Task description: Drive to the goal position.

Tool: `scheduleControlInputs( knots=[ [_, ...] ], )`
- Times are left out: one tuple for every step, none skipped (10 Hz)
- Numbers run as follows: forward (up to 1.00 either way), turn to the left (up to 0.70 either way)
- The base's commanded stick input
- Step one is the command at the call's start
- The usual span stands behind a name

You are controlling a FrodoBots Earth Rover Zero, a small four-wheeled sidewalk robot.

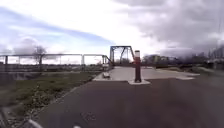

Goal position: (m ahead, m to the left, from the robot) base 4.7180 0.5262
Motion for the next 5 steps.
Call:
scheduleControlInputs(
  knots=[
    [0.7,0.0],
    [0.7,0.0],
    [0.7,0.0],
    [0.7,0.0],
    [0.7,0.0]
  ],
)
